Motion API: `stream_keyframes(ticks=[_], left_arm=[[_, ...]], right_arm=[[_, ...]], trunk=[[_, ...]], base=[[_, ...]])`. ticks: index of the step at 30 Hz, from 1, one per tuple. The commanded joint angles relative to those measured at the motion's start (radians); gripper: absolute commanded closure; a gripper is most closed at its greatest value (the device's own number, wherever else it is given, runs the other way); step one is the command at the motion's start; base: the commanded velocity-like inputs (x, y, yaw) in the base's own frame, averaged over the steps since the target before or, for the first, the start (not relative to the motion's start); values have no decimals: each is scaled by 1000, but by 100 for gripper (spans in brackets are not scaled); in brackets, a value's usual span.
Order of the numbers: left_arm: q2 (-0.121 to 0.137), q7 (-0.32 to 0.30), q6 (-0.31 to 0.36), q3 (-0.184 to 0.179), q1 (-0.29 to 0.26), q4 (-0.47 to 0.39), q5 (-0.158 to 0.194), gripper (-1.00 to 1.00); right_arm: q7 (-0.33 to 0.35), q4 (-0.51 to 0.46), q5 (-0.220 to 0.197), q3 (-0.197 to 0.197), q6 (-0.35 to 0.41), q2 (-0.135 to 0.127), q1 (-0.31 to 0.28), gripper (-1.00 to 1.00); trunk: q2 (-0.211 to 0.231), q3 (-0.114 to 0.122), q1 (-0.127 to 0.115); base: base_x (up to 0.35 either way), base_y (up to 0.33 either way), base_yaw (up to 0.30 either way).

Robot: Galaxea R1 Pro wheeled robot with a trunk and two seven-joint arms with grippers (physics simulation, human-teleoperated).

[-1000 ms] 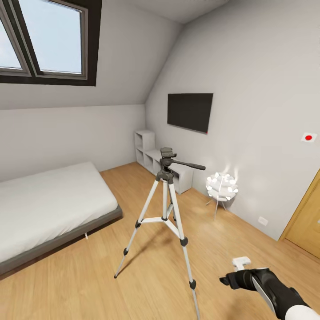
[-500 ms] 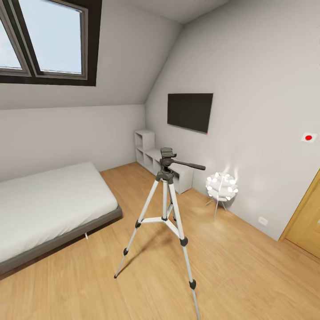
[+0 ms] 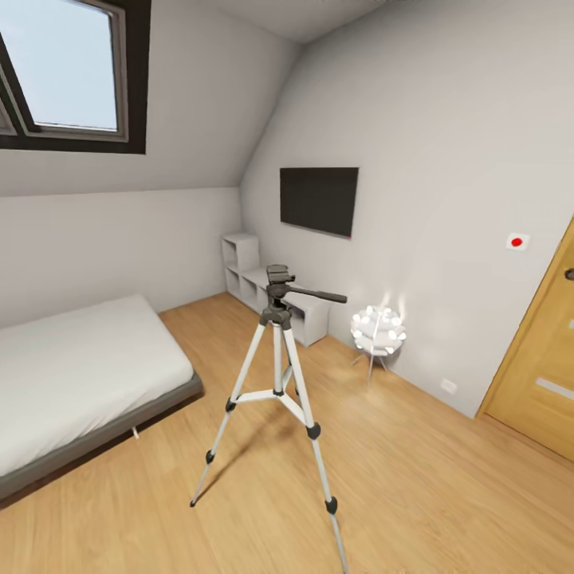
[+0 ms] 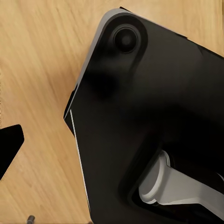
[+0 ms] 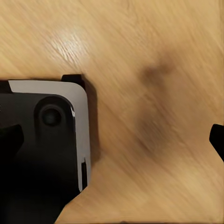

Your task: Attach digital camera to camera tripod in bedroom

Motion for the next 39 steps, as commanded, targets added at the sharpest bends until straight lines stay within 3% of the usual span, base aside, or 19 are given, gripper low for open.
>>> stream_keyframes(ticks=[1, 13, 17, 19, 22, 26, 33, 39], left_arm=[[0, 0, -2, 4, 0, -2, 1, -100], [-2, 0, 3, 3, 0, -3, 1, -100], [-4, 2, 10, 2, 0, -48, 0, -100], [4, 1, 51, 2, 0, -93, 2, -100], [11, 0, 84, 3, 0, -106, 2, -100], [14, -2, 99, 3, 0, -113, 1, -100], [15, -2, 104, 3, 0, -116, 0, -100], [14, -1, 103, 4, 0, -117, -1, -100]], right_arm=[[1, 3, -10, 8, -4, 2, -2, -100], [-45, 3, -10, 8, -3, 33, 1, -100], [-75, 2, -11, 6, 27, 57, 1, -100], [-91, -1, -9, 5, 81, 81, 1, -100], [-97, -6, -7, 3, 101, 95, 1, -100], [-100, -8, -15, -2, 74, 97, 1, -100], [-102, 0, -68, -28, 7, 94, 1, -100], [-102, 1, -72, -31, 5, 92, 1, -100]], trunk=[[-2, -2, 1], [-2, -2, 1], [-2, -2, 1], [-2, -2, 1], [-2, -2, 1], [-2, -2, 1], [-2, -2, 1], [-2, -2, 1]], base=[[0, 0, -281], [0, 0, -289], [0, 0, -293], [0, 0, -294], [0, 0, -294], [0, 0, -294], [0, 0, -294], [0, 0, -294]])
